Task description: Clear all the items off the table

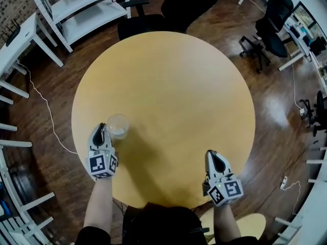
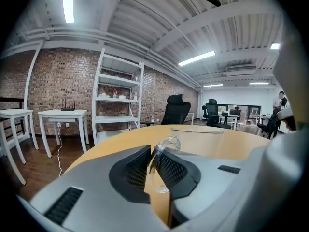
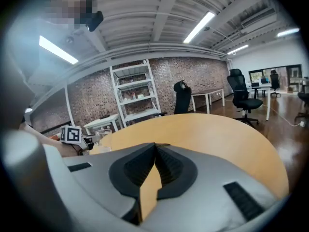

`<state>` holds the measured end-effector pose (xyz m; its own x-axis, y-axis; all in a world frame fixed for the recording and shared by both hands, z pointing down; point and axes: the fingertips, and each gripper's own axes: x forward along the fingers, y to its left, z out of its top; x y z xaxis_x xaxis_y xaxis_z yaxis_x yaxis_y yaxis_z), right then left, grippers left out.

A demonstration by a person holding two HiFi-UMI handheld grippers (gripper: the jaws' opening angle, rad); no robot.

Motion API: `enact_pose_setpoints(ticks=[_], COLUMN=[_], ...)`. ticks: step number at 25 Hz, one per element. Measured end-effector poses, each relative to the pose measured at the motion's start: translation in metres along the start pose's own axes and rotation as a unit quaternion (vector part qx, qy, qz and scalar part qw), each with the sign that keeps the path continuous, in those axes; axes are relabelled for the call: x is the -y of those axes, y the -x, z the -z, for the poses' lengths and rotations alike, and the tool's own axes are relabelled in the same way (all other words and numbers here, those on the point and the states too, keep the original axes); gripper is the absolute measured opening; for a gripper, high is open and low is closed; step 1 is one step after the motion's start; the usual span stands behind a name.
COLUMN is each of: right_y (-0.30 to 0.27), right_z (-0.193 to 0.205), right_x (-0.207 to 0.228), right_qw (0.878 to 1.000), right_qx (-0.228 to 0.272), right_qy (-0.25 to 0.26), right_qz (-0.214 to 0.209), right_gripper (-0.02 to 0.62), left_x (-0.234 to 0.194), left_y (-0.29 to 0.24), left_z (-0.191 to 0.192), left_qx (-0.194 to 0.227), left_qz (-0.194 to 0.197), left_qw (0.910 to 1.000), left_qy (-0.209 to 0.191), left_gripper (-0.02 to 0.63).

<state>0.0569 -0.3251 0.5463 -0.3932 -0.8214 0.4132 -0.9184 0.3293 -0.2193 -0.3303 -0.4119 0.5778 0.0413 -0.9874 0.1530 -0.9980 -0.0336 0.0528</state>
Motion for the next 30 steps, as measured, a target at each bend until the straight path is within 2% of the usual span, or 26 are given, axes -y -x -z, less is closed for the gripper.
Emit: enact_pose_setpoints(ticks=[2, 4, 7, 13, 17, 24, 30], right_y=[-0.008, -0.014, -0.021, -0.033, -0.035, -0.042, -0.047], right_z=[0.012, 0.022, 0.027, 0.022, 0.025, 0.031, 0.035], right_x=[0.012, 0.016, 0.014, 0.012, 0.014, 0.008, 0.007], right_qw=[0.999, 0.999, 0.999, 0.999, 0.999, 0.999, 0.998], right_qx=[-0.018, -0.03, -0.042, -0.034, -0.039, -0.05, -0.057], right_qy=[0.005, -0.002, -0.013, -0.013, -0.016, -0.017, -0.014], right_qz=[0.027, 0.033, 0.019, -0.006, -0.01, -0.013, -0.014], right_gripper=[0.005, 0.005, 0.005, 0.005, 0.005, 0.005, 0.005], left_x=[0.002, 0.0, -0.002, 0.005, 0.012, 0.007, 0.008], left_y=[-0.012, -0.02, -0.025, -0.03, -0.026, -0.017, -0.018], left_z=[0.008, 0.015, 0.019, 0.02, 0.025, 0.045, 0.048], left_qx=[-0.007, -0.016, -0.025, -0.012, -0.007, -0.029, -0.031], left_qz=[0.007, 0.009, 0.003, 0.005, -0.001, -0.021, -0.02], left_qw=[0.9999, 0.9998, 0.9996, 0.9995, 0.9997, 0.9985, 0.9989], left_qy=[-0.008, -0.008, -0.01, -0.028, -0.025, -0.041, -0.03], left_gripper=[0.015, 0.007, 0.0, 0.0, 0.0, 0.0, 0.0])
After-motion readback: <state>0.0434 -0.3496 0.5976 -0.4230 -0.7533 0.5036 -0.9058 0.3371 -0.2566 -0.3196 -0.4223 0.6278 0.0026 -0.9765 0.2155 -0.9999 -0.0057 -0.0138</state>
